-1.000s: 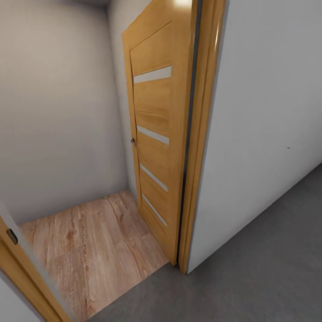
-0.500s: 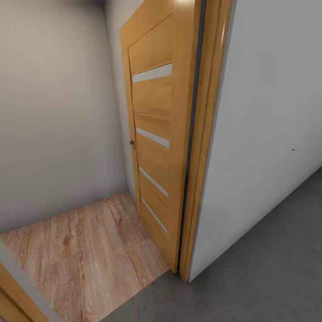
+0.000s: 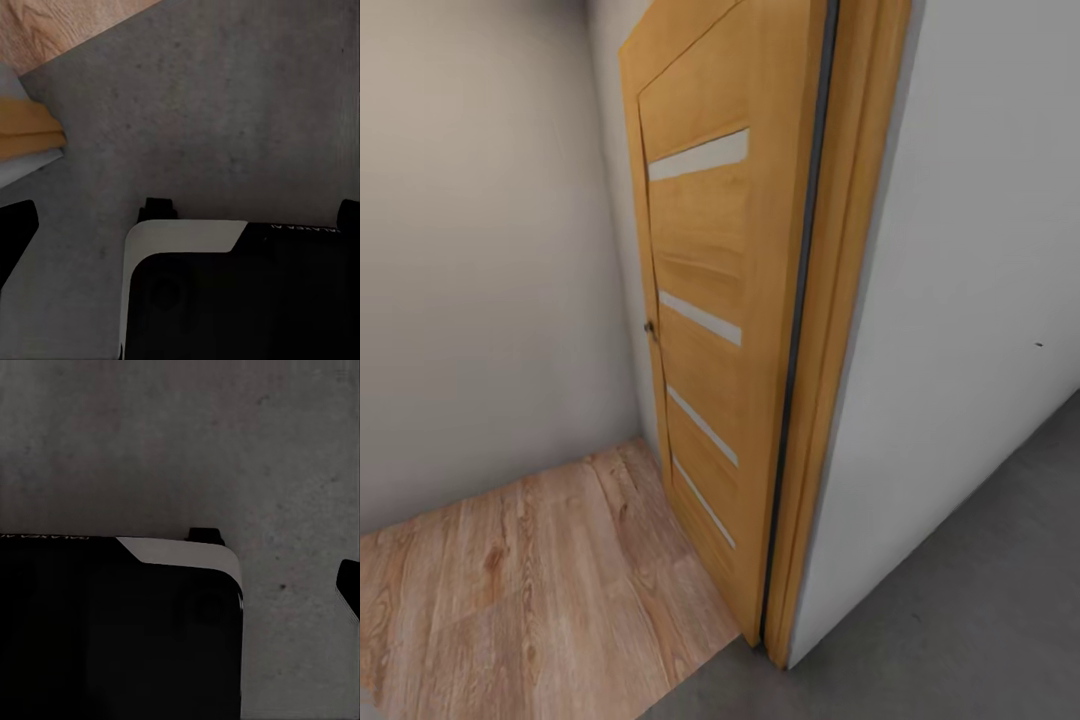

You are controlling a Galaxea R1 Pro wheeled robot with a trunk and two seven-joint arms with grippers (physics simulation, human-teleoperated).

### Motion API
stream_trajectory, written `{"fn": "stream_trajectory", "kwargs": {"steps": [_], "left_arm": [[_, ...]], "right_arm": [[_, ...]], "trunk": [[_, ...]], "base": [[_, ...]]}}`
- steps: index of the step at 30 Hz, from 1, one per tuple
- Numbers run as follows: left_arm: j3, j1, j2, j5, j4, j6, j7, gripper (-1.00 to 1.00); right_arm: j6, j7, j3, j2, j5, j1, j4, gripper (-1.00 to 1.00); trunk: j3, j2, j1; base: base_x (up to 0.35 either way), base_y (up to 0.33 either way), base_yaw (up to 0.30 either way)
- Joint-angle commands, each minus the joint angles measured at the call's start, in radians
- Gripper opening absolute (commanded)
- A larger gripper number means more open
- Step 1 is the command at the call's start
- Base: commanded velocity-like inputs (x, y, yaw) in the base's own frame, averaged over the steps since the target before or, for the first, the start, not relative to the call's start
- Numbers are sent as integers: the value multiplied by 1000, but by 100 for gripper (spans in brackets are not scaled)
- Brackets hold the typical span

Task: Move the two storage containers from the living room to the garage. In the garage, place one container on the floor and stack the other container on top of it (either order is fine).

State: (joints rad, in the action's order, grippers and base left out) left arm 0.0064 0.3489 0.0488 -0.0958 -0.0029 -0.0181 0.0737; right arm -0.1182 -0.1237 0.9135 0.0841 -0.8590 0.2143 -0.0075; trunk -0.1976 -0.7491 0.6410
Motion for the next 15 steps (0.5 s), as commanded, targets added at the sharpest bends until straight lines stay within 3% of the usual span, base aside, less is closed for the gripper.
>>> {"fn": "stream_trajectory", "kwargs": {"steps": [1,15], "left_arm": [[0,0,0,-10,0,-2,5,100],[1,1,0,-11,0,0,5,100]], "right_arm": [[-2,-4,8,0,-8,0,0,100],[-1,-4,8,2,-8,0,0,100]], "trunk": [[-1,-1,1],[-1,-1,1]], "base": [[321,0,0],[321,0,0]]}}
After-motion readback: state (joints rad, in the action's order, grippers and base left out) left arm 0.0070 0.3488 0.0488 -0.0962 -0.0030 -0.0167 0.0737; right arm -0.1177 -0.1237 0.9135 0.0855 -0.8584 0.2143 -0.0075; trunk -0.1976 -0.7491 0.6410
